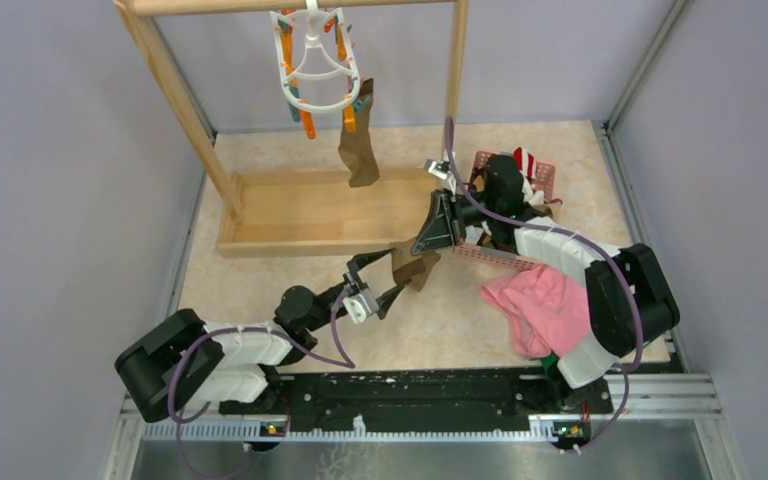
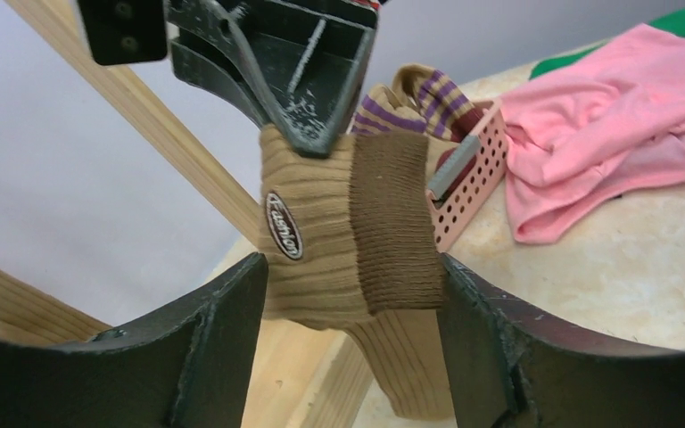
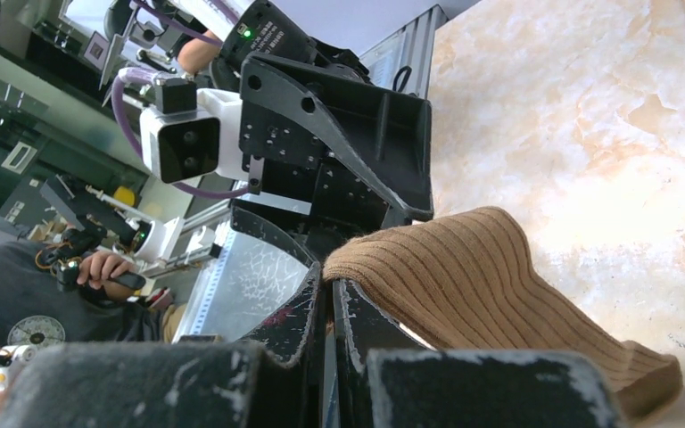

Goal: Clip the socks to the hanger
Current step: Pick up the sock from the bin.

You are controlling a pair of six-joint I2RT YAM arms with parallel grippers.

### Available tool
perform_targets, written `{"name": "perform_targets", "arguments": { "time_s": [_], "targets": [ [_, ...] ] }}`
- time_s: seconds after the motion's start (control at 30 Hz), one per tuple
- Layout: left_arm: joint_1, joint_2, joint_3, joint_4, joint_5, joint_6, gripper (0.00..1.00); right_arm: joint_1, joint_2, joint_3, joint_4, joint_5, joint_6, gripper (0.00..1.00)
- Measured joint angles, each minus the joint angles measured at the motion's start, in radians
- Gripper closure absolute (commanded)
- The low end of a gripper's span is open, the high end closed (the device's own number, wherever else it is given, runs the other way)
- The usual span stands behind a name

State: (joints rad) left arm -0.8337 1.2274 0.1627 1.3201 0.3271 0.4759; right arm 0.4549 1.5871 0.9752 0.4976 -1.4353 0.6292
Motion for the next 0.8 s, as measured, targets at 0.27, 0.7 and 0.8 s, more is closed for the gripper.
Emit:
{"name": "perform_targets", "arguments": {
  "time_s": [0.27,0.7,0.8],
  "targets": [
    [-0.016,0.007,0.025,0.027,-0.053,-0.008,0.89,0.0,0.008,0.0,0.009,0.0,0.004,1.0],
    [-0.012,-0.089,0.071,-0.172,-0.114,-0.209,1.0,-0.009,0.006,0.008,-0.091,0.001,-0.097,0.55],
    [0.022,-0.156,0.134,-0.33,-0.112,-0.352,1.0,-0.02,0.002,0.095,-0.436,0.043,-0.391,0.49]
  ]
}}
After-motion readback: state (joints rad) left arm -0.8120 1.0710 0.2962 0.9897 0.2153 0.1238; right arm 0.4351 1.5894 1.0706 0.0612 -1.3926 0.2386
